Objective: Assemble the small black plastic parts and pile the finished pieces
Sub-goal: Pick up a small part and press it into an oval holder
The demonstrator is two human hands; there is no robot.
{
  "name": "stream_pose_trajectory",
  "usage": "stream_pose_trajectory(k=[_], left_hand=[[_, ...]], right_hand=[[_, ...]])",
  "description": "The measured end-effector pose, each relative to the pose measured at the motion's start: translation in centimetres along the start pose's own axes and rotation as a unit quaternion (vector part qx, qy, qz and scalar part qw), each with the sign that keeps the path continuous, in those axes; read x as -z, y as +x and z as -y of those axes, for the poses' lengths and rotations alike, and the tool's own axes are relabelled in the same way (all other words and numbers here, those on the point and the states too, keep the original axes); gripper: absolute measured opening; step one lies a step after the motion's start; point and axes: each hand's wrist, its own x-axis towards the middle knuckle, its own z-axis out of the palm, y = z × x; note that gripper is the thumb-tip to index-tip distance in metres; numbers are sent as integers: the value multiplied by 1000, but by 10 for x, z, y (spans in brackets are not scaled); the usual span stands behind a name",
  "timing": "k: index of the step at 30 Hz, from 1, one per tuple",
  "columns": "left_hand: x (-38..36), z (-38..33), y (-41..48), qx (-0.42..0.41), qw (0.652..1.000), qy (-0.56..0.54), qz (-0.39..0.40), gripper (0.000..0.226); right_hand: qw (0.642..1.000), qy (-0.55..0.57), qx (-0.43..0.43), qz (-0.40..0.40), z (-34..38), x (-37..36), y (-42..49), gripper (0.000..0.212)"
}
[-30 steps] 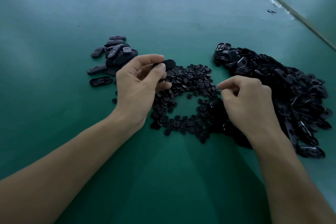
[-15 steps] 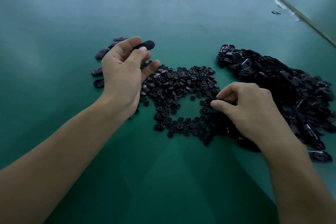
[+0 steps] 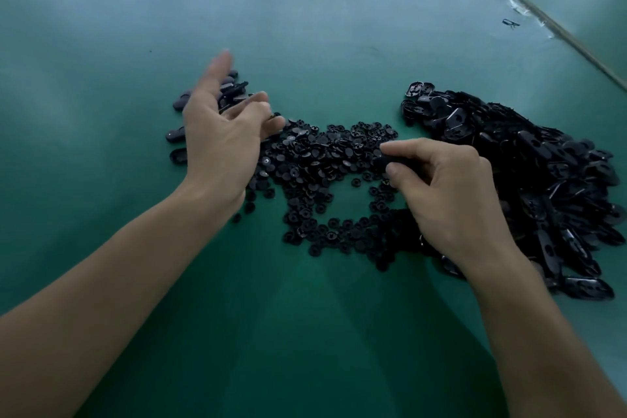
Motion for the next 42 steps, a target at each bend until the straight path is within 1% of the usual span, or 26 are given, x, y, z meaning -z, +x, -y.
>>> stream_pose_trajectory(k=[3, 4, 7, 9, 11, 13, 16, 18, 19, 21, 22, 24, 26, 28, 31, 33, 39, 42], left_hand=[[-9, -4, -12, -10, 998, 8, 54, 25], [-12, -3, -18, -7, 997, 4, 76, 19], [-22, 2, -36, -3, 991, 9, 134, 22], [-24, 5, -43, -11, 986, 20, 166, 19], [-23, 7, -47, -32, 980, 42, 193, 13], [-21, 9, -49, -54, 974, 63, 210, 10], [-20, 11, -49, -45, 975, 51, 210, 12], [-20, 12, -49, -37, 977, 38, 208, 14], [-19, 12, -48, -33, 978, 33, 205, 15], [-18, 13, -46, -17, 981, 12, 193, 17], [-18, 13, -45, -6, 983, -2, 186, 17], [-18, 14, -44, 12, 985, -26, 172, 15], [-17, 13, -43, 19, 986, -38, 164, 13], [-18, 13, -44, 18, 986, -40, 162, 12], [-18, 13, -44, 20, 986, -40, 159, 12], [-18, 13, -44, 22, 986, -39, 159, 14], [-18, 14, -44, 14, 986, -31, 160, 16], [-18, 14, -44, 11, 986, -26, 163, 16]], right_hand=[[995, 91, -19, 21, 1, -3, 0, 33], [990, 135, -27, 29, 3, -5, 0, 32], [966, 253, -36, 37, 7, -9, -1, 23], [953, 299, -32, 31, 9, -10, -1, 18], [942, 332, -23, 30, 11, -12, -1, 16], [933, 357, -21, 39, 12, -13, -1, 18], [930, 364, -31, 37, 13, -14, -1, 21], [942, 334, -37, 18, 12, -15, 0, 20], [955, 295, -36, 0, 11, -16, -1, 19], [988, 146, -6, -48, 7, -18, -1, 17], [997, 60, 15, -54, 6, -19, -2, 17], [996, -70, 42, -21, 5, -22, -5, 20], [988, -144, 45, 18, 5, -24, -6, 22], [985, -169, 29, 33, 5, -25, -7, 22], [989, -146, 3, 34, 6, -24, -7, 14], [988, -150, -1, 31, 6, -24, -5, 12], [984, -174, 19, 14, 8, -27, -4, 16], [983, -178, 22, 29, 9, -26, -4, 13]])
